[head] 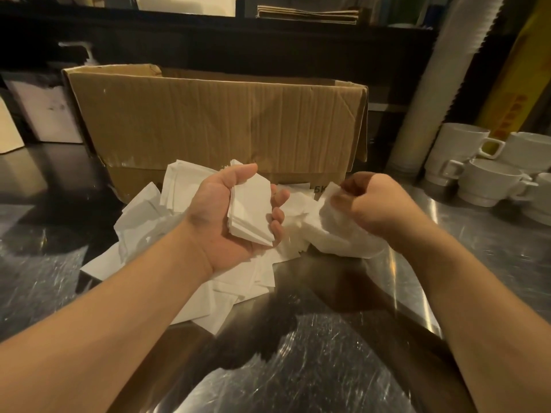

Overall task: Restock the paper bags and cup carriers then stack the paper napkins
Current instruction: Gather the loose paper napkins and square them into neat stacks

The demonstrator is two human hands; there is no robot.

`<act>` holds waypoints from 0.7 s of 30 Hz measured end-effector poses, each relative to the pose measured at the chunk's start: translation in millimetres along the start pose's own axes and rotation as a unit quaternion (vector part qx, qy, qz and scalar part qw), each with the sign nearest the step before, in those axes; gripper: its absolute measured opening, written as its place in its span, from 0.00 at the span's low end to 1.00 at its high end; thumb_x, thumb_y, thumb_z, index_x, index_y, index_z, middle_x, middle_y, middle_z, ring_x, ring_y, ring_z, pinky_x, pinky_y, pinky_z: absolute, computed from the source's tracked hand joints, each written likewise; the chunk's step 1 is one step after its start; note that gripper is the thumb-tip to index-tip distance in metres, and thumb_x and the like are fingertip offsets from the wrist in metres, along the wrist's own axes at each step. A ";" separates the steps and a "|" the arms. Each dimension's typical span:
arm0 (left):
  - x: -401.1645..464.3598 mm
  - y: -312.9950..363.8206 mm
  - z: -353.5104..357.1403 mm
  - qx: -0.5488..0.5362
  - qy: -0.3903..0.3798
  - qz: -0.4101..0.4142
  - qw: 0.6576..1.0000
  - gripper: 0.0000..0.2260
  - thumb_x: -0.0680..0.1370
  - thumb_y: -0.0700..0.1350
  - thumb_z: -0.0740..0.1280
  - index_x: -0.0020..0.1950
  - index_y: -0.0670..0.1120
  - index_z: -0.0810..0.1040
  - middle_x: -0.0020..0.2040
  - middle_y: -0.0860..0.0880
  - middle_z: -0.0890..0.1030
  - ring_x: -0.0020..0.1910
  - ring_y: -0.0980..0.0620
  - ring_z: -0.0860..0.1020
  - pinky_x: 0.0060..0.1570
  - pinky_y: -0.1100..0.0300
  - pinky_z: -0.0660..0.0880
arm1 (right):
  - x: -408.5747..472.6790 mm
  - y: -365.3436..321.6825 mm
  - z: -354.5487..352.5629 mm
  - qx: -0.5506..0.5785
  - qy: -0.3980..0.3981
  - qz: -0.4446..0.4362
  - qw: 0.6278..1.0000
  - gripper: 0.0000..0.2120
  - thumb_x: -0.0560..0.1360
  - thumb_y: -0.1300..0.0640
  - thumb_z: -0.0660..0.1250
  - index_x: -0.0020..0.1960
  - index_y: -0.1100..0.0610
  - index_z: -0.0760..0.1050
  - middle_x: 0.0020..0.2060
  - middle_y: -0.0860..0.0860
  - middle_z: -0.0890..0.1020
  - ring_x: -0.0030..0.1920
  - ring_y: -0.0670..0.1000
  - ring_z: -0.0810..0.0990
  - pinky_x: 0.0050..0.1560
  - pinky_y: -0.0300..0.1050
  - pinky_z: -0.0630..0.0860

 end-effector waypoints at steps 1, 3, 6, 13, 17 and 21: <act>-0.1 0.1 -0.2 0.001 0.003 0.000 1.000 0.20 0.77 0.53 0.66 0.65 0.44 0.74 0.51 0.43 0.82 0.40 0.48 0.76 0.41 0.57 0.73 | 3.5 1.8 2.2 -0.068 0.007 0.003 0.998 0.16 0.77 0.52 0.74 0.63 0.50 0.76 0.58 0.50 0.79 0.59 0.55 0.78 0.52 0.49 0.79; -0.5 0.0 -0.2 0.002 0.010 0.000 1.000 0.20 0.77 0.53 0.67 0.64 0.44 0.75 0.51 0.43 0.82 0.40 0.49 0.76 0.40 0.57 0.74 | 7.1 3.9 1.4 -0.105 0.025 0.025 0.994 0.24 0.72 0.51 0.78 0.64 0.49 0.74 0.64 0.52 0.74 0.65 0.58 0.74 0.63 0.58 0.77; -0.4 -0.9 0.2 0.003 0.013 -0.001 1.000 0.20 0.76 0.53 0.67 0.64 0.45 0.75 0.50 0.43 0.82 0.39 0.49 0.77 0.41 0.57 0.74 | -0.8 -6.5 -3.1 -0.054 0.013 -0.034 0.998 0.13 0.75 0.51 0.77 0.55 0.50 0.76 0.56 0.50 0.80 0.56 0.53 0.79 0.48 0.45 0.79; 0.2 -1.4 -1.1 0.002 0.019 -0.005 1.000 0.20 0.76 0.53 0.66 0.64 0.45 0.75 0.50 0.43 0.82 0.39 0.49 0.77 0.41 0.57 0.74 | -23.5 -2.6 26.5 -0.310 -0.252 -0.081 0.913 0.20 0.68 0.44 0.80 0.54 0.42 0.73 0.53 0.44 0.75 0.50 0.46 0.74 0.43 0.39 0.73; 0.9 -1.8 -1.4 0.001 0.016 -0.008 1.000 0.20 0.76 0.53 0.66 0.64 0.45 0.75 0.49 0.43 0.82 0.39 0.49 0.77 0.40 0.57 0.74 | -19.0 -4.0 28.5 -0.277 -0.223 -0.094 0.930 0.08 0.78 0.51 0.72 0.51 0.41 0.73 0.50 0.43 0.76 0.48 0.46 0.75 0.39 0.36 0.70; 0.6 -1.5 -2.1 0.002 0.023 -0.007 1.000 0.20 0.76 0.53 0.67 0.64 0.45 0.76 0.50 0.43 0.83 0.39 0.49 0.77 0.41 0.57 0.74 | -13.2 -5.8 22.5 -0.204 -0.186 -0.077 0.958 0.06 0.83 0.53 0.65 0.58 0.45 0.77 0.55 0.44 0.78 0.53 0.48 0.76 0.49 0.38 0.68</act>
Point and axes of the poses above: each hand's wrist, its own x-axis towards the middle knuckle, its own z-axis out of the palm, y = z × x, the point moved 6 cm from there along x, towards the middle knuckle
